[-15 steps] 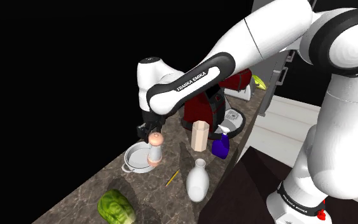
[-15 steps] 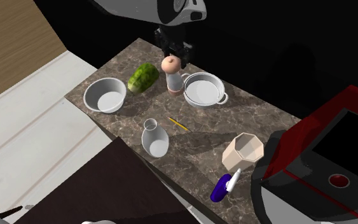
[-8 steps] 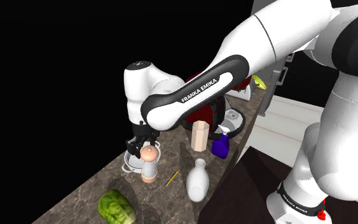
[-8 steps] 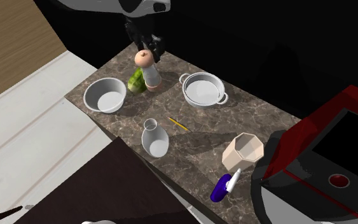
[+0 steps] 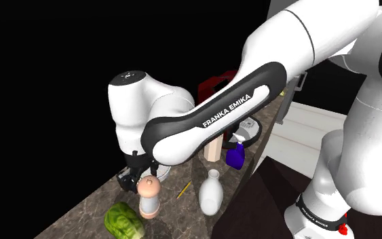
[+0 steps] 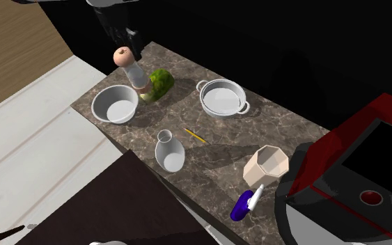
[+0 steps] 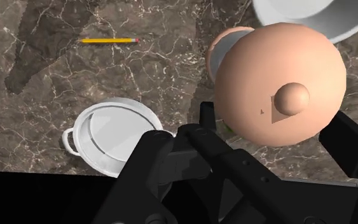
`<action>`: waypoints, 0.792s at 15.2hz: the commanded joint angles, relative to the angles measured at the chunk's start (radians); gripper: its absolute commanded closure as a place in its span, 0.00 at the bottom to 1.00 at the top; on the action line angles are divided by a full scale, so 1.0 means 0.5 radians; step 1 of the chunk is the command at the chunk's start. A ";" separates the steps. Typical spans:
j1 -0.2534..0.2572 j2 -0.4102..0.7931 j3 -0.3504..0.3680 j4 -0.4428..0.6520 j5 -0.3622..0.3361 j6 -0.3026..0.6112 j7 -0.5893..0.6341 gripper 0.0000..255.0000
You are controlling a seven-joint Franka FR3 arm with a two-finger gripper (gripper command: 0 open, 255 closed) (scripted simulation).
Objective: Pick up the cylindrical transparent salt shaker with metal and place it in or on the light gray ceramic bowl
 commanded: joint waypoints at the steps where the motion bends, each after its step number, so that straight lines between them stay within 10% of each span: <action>1: 0.053 0.029 0.036 0.062 -0.021 -0.040 0.100 1.00; 12: 0.335 0.229 0.184 0.364 -0.155 -0.191 0.569 1.00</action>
